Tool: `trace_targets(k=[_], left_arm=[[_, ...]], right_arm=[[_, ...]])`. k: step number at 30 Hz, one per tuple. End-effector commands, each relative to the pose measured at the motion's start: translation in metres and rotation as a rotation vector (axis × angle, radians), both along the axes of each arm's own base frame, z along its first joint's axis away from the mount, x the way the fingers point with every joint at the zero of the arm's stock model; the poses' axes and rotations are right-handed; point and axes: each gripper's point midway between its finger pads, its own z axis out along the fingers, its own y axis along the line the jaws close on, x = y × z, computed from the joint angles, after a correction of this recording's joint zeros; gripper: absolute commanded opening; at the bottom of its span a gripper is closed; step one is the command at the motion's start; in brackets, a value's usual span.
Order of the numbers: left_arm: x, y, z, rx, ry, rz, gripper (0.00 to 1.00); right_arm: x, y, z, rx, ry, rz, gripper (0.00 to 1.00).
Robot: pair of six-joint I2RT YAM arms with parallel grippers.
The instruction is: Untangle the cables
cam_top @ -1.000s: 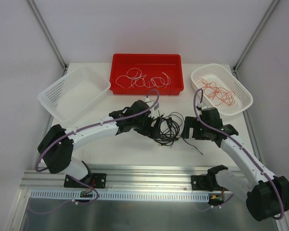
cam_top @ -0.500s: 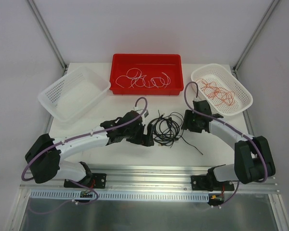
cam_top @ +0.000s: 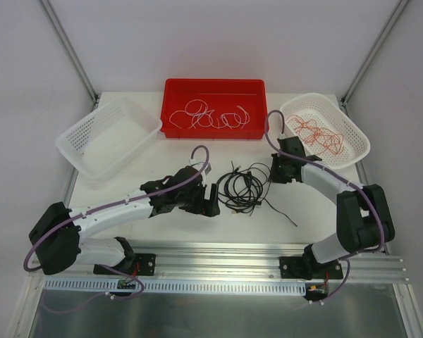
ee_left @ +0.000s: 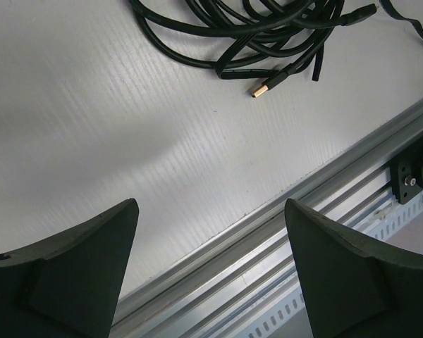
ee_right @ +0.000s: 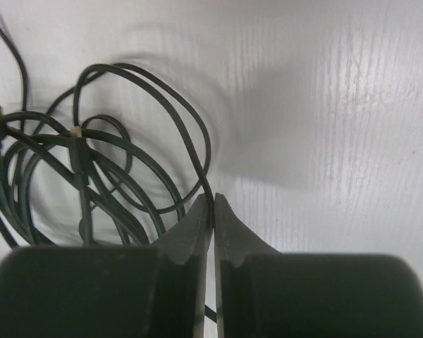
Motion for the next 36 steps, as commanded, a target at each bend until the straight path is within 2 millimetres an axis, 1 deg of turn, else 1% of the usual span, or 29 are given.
trace_targets(k=[1,2,3,4,5,6,7,8,9,10,11,12,13,14,17,19,20,21,22,23,24,26,27,28,30,31,33,34,36], left_arm=[[0.002,0.006,0.007,-0.008,-0.034,0.020,0.86],[0.003,0.007,0.006,-0.005,-0.038,0.026,0.86],[0.003,0.009,0.005,0.000,-0.042,0.031,0.86],[0.002,0.010,0.004,0.003,-0.043,0.033,0.86],[0.002,0.011,0.003,0.005,-0.044,0.033,0.86],[0.006,0.013,0.003,0.014,-0.060,0.047,0.86],[0.006,0.015,0.002,0.018,-0.061,0.050,0.86],[0.006,0.015,0.003,0.018,-0.063,0.050,0.86],[0.007,0.015,0.003,0.020,-0.066,0.051,0.86],[0.007,0.015,0.004,0.019,-0.069,0.050,0.86],[0.007,0.015,0.004,0.019,-0.070,0.053,0.86],[0.008,0.015,0.005,0.018,-0.072,0.054,0.86],[0.008,0.015,0.006,0.014,-0.075,0.054,0.86],[0.008,0.015,0.007,0.011,-0.077,0.054,0.86],[0.008,0.014,0.013,-0.005,-0.088,0.056,0.86],[0.009,0.015,0.019,-0.020,-0.101,0.061,0.86],[0.009,0.016,0.021,-0.024,-0.106,0.063,0.85],[0.009,0.017,0.023,-0.027,-0.114,0.068,0.86],[0.010,0.018,0.029,-0.041,-0.132,0.069,0.85],[0.010,0.019,0.032,-0.047,-0.142,0.071,0.85],[0.011,0.020,0.034,-0.050,-0.156,0.075,0.85],[0.012,0.022,0.046,-0.077,-0.190,0.074,0.85],[0.012,0.023,0.051,-0.085,-0.204,0.073,0.85],[0.012,0.023,0.062,-0.111,-0.233,0.069,0.85],[0.013,0.022,0.078,-0.144,-0.265,0.060,0.85],[0.011,0.023,0.091,-0.175,-0.293,0.049,0.85],[0.012,0.022,0.108,-0.209,-0.329,0.043,0.85],[0.012,0.024,0.117,-0.226,-0.352,0.042,0.85],[0.014,0.024,0.132,-0.251,-0.384,0.049,0.85]], right_arm=[[0.021,0.004,0.055,-0.007,-0.126,0.059,0.01],[0.015,0.001,0.071,-0.023,-0.133,0.073,0.01],[0.025,0.003,0.099,-0.022,-0.192,0.086,0.01],[0.026,0.003,0.116,-0.026,-0.218,0.098,0.01],[0.019,0.000,0.127,-0.046,-0.212,0.127,0.01],[0.019,0.003,0.152,-0.033,-0.260,0.148,0.01],[0.024,0.007,0.189,-0.022,-0.338,0.175,0.01],[0.018,0.008,0.207,-0.017,-0.349,0.194,0.01],[0.013,0.014,0.228,0.007,-0.388,0.228,0.01],[0.013,0.019,0.267,0.031,-0.472,0.245,0.01],[0.006,0.021,0.281,0.038,-0.486,0.266,0.01],[-0.001,0.028,0.298,0.064,-0.517,0.298,0.01],[-0.006,0.032,0.317,0.082,-0.557,0.318,0.01],[-0.014,0.035,0.344,0.103,-0.613,0.338,0.01],[-0.039,0.053,0.392,0.185,-0.726,0.417,0.01],[-0.053,0.061,0.410,0.242,-0.773,0.454,0.01],[-0.060,0.063,0.425,0.276,-0.829,0.466,0.01],[-0.069,0.071,0.426,0.321,-0.830,0.497,0.01],[-0.073,0.074,0.429,0.345,-0.843,0.510,0.01],[-0.082,0.074,0.445,0.383,-0.909,0.525,0.01],[-0.085,0.082,0.433,0.411,-0.884,0.552,0.01],[-0.086,0.086,0.430,0.427,-0.905,0.566,0.01],[-0.086,0.088,0.420,0.425,-0.878,0.572,0.01],[-0.082,0.091,0.401,0.416,-0.825,0.576,0.01],[-0.084,0.100,0.376,0.419,-0.756,0.595,0.01],[-0.081,0.105,0.352,0.415,-0.704,0.593,0.01],[-0.087,0.116,0.331,0.425,-0.656,0.627,0.01],[-0.088,0.122,0.308,0.421,-0.610,0.642,0.01],[-0.096,0.133,0.287,0.422,-0.563,0.680,0.01]])
